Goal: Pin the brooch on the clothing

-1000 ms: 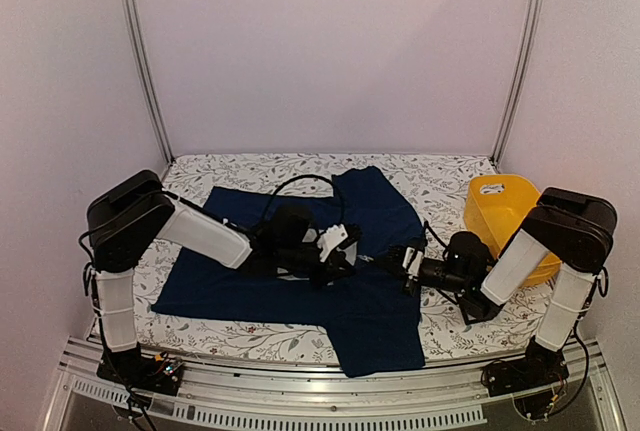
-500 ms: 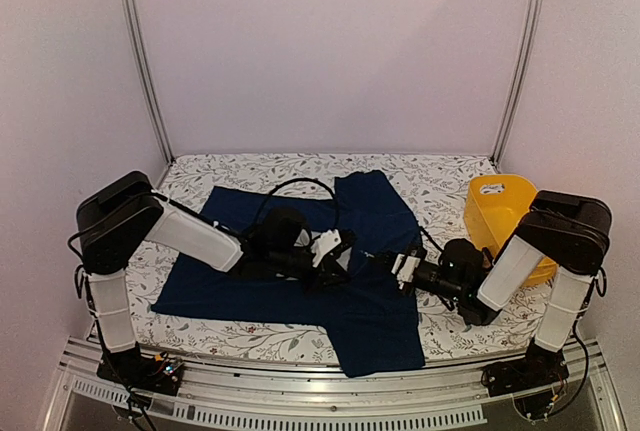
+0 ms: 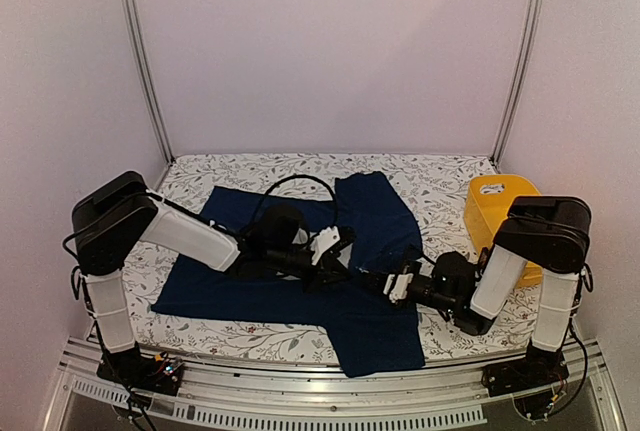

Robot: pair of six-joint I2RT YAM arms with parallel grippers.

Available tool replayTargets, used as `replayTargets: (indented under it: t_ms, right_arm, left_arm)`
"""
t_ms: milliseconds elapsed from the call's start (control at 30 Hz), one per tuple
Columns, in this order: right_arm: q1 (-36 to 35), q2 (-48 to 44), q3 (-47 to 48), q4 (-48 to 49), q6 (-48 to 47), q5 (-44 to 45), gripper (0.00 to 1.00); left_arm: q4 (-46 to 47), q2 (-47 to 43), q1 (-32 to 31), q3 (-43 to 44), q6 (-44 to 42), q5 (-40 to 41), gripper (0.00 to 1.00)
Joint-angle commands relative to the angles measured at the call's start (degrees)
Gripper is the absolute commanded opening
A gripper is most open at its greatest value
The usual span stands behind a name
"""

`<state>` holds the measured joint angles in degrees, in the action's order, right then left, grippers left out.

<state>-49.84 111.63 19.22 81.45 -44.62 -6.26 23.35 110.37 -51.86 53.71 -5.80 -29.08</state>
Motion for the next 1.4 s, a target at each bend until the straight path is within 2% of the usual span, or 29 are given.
replayTargets:
  t_ms: [0,267,433,967,1133,1367]
  right_arm:
    - [-1.1,2.7,1.2,2.6,-1.7,1.5,0.00]
    - [-2.3,2.3,0.7,3.1,-0.4,-0.3,0.00]
    - [-2.5,-0.7,-1.2,2.3,4.6,-4.5,0.00]
    - [-2.2,-3.9,-2.1,6.7,16.4,-9.4,0.00]
    - [-1.3,-3.9,-2.2,9.9,18.3,-6.7,0.00]
    - [0.5,-4.0,-2.1,10.5,19.9,-5.8,0.00]
  left_arm:
    - [1.7,-1.2,-0.3,0.1,-0.2,-1.7,0.00]
    - [2.4,-1.1,-0.3,-0.2,0.2,-0.5,0.00]
    - [3.0,-1.1,-0.1,-0.4,0.6,1.2,0.00]
    - [3.2,-1.0,-0.1,-1.2,0.9,1.7,0.00]
    - [2.6,-2.0,-0.1,-1.8,0.6,1.7,0.00]
    - [-0.5,-4.9,-0.2,-3.3,-4.7,6.2,0.28]
